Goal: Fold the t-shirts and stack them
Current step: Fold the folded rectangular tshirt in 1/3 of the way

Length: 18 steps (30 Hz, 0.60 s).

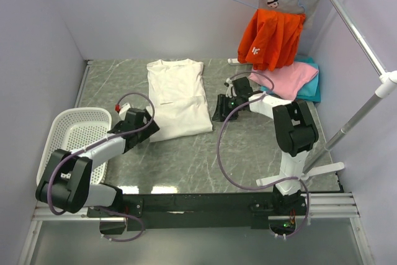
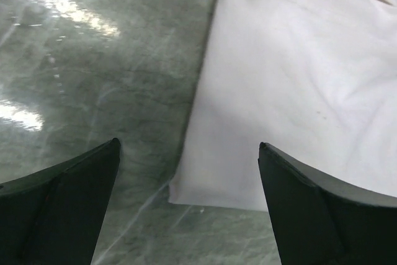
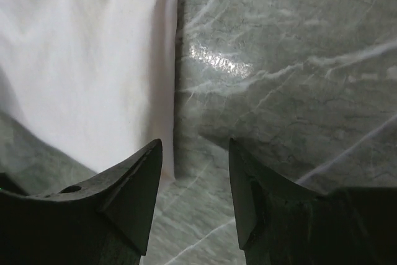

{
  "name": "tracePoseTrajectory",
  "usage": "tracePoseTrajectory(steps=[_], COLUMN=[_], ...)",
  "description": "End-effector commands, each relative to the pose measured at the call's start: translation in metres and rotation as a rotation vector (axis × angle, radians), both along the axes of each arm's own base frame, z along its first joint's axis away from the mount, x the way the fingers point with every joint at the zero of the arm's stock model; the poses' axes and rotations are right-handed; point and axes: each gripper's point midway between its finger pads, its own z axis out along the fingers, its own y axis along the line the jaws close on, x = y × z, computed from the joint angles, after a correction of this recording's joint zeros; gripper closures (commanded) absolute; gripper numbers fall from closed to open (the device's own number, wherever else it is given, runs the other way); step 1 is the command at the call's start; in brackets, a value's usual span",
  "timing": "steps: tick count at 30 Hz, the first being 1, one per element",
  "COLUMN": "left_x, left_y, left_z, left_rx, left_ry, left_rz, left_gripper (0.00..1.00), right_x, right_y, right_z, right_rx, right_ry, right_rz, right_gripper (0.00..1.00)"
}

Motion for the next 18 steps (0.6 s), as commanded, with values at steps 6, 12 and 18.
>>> tracePoseTrajectory(steps=[6, 12, 18], left_x=[-0.013, -0.036, -0.043], left_y=[-0.052, -0.06, -0.051], left_z=[-0.009, -0.025, -0.035], left_rx=[-0.257, -0.371, -0.348], left_ry=[-0.039, -0.006, 0.015], left_rz=[-0.194, -0.174, -0.136], left_gripper=[0.03, 0.21, 0.43], right_x=[-0.029, -0.05, -0.066], right_y=[0.018, 0.022, 0.036], right_z=[0.01, -0.009, -0.025], right_rx=[0.231, 0.246, 0.269], right_ry=[0.124, 0.225, 0.288], right_rz=[0.088, 0.1, 0.144], right_gripper=[0.46, 0.47, 0.47])
